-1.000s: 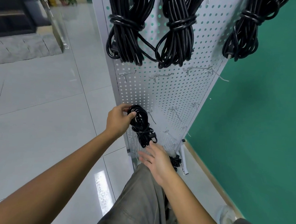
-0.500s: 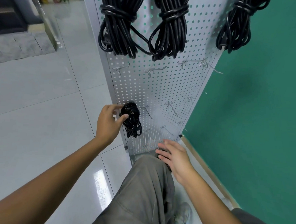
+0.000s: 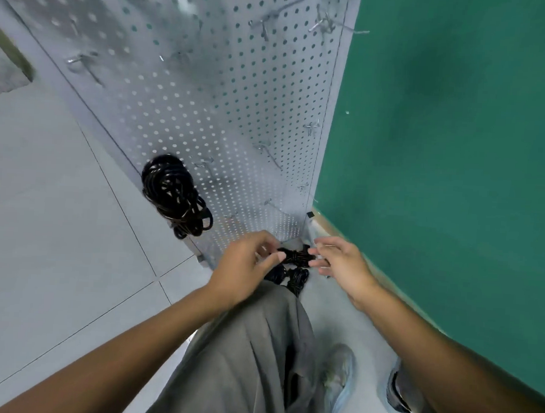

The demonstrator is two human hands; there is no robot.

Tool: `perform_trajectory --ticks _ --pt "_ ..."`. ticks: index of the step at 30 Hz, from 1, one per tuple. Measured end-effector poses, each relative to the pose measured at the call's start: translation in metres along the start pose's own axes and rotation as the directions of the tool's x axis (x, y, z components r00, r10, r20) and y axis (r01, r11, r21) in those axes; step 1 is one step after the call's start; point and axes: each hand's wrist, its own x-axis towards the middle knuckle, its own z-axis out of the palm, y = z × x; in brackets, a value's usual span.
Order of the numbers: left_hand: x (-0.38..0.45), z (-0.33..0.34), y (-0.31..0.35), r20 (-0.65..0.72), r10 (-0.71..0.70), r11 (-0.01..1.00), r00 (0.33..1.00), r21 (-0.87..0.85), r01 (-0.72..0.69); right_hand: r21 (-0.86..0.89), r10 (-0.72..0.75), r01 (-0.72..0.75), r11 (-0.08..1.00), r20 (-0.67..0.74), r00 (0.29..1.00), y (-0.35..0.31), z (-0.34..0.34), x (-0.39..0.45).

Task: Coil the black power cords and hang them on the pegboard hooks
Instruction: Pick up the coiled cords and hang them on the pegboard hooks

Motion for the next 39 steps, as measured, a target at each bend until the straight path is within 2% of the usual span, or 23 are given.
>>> perform_trajectory --ticks 4,7,9,15,18,22,24,25,27,30,31,33,36,37,39 --pt "0.043 0.035 -0.02 0.179 -0.132 0.991 0.975 0.046 0.126 -0.084 0.048 -0.048 0.995 -0.004 0.999 0.042 -0.025 0.039" --pt "0.068 0.064 -0.044 0.364 -0.215 0.976 0.906 0.119 0.184 -0.152 0.087 -0.085 0.985 0.005 0.996 0.076 -0.038 0.077" --pt "0.079 0.089 -0.063 0.429 -0.255 0.966 0.866 0.162 0.204 -0.192 0.113 -0.11 0.975 0.002 0.994 0.099 -0.043 0.103" --pt "0.082 0.182 -0.141 0.438 -0.446 0.895 0.78 0.224 0.385 -0.281 0.205 -0.192 0.94 0.016 0.979 0.172 -0.03 0.175" --pt "0.08 0.219 -0.186 0.402 -0.524 0.851 0.751 0.273 0.448 -0.299 0.309 -0.285 0.911 0.034 0.951 0.21 -0.014 0.202" --pt "0.092 0.252 -0.246 0.278 -0.604 0.794 0.747 0.286 0.536 -0.295 0.408 -0.379 0.877 0.043 0.912 0.246 0.008 0.226" --pt "0.101 0.259 -0.254 0.184 -0.628 0.773 0.756 0.26 0.579 -0.26 0.442 -0.416 0.871 0.048 0.896 0.26 0.016 0.236" --pt "0.104 0.262 -0.259 0.146 -0.656 0.749 0.74 0.249 0.615 -0.244 0.456 -0.43 0.869 0.057 0.888 0.271 0.019 0.24" --pt "0.106 0.269 -0.27 0.114 -0.74 0.672 0.663 0.189 0.716 -0.199 0.46 -0.439 0.876 0.078 0.884 0.288 0.025 0.247" --pt "0.106 0.274 -0.29 0.189 -0.834 0.528 0.519 -0.002 0.849 -0.085 0.485 -0.479 0.874 0.106 0.868 0.301 0.03 0.249" --pt "0.106 0.274 -0.294 0.199 -0.842 0.505 0.501 -0.033 0.862 -0.051 0.495 -0.492 0.869 0.107 0.862 0.305 0.03 0.25" --pt "0.106 0.271 -0.297 0.246 -0.851 0.465 0.463 -0.054 0.884 -0.009 0.514 -0.516 0.857 0.099 0.852 0.32 0.033 0.254" --pt "0.1 0.266 -0.302 0.417 -0.831 0.39 0.369 -0.037 0.92 0.022 0.52 -0.524 0.851 0.093 0.849 0.346 0.028 0.261" --pt "0.094 0.266 -0.303 0.44 -0.824 0.38 0.356 -0.037 0.924 0.026 0.518 -0.522 0.853 0.085 0.851 0.34 0.024 0.257" --pt "0.082 0.271 -0.304 0.451 -0.809 0.374 0.377 -0.098 0.922 -0.01 0.516 -0.517 0.856 0.082 0.853 0.337 0.015 0.248"
